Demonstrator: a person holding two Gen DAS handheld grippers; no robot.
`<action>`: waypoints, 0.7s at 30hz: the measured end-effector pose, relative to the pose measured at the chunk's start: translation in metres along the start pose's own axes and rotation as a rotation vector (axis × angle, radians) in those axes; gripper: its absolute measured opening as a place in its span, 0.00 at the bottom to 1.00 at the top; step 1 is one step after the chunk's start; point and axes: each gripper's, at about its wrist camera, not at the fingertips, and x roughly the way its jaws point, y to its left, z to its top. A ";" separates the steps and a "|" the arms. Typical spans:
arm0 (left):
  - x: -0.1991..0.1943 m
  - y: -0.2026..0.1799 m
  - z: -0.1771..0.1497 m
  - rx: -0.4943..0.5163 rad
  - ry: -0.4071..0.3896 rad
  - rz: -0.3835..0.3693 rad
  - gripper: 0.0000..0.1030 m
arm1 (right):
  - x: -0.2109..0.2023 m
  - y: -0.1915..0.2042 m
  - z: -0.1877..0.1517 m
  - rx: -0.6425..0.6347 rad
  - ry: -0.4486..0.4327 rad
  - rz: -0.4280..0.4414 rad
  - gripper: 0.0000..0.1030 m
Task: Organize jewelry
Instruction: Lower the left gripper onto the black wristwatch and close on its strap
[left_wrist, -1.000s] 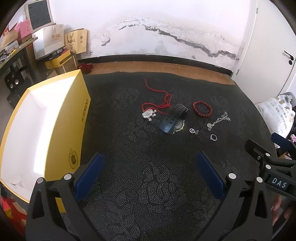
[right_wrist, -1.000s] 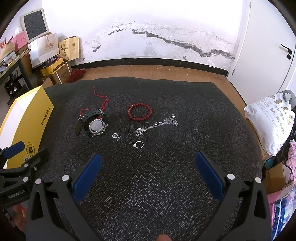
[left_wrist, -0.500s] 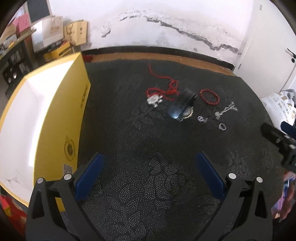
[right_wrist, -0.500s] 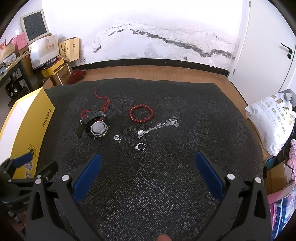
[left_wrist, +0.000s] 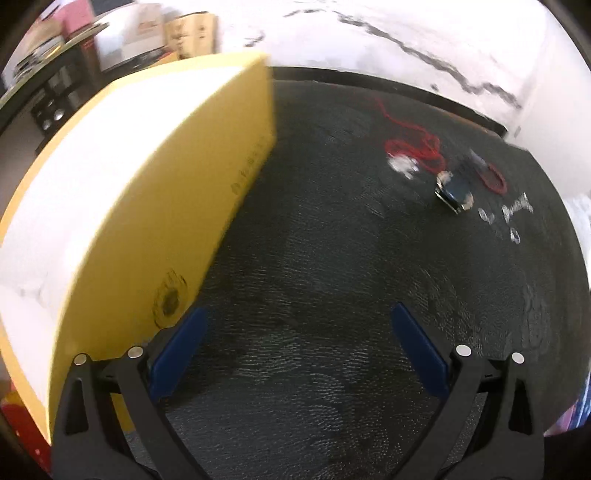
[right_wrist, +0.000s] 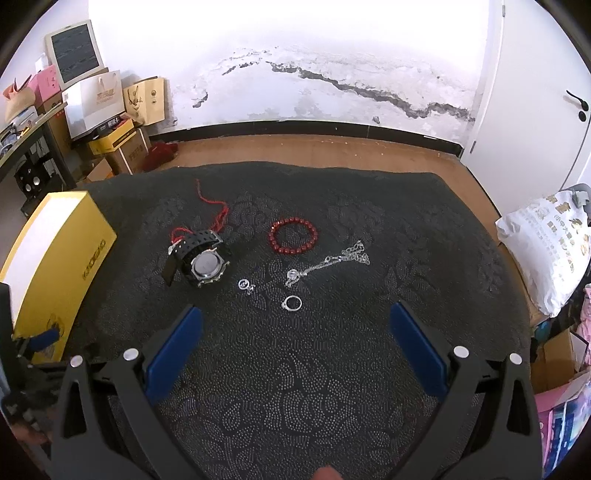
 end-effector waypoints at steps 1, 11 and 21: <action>-0.005 0.000 0.001 -0.010 -0.012 -0.013 0.95 | 0.000 -0.001 0.001 0.004 -0.001 -0.001 0.95; -0.016 -0.115 0.054 0.249 -0.133 -0.139 0.95 | 0.002 -0.021 0.004 0.032 -0.007 -0.001 0.95; 0.032 -0.159 0.076 0.274 -0.069 -0.165 0.95 | 0.018 -0.042 0.011 0.077 0.016 -0.006 0.95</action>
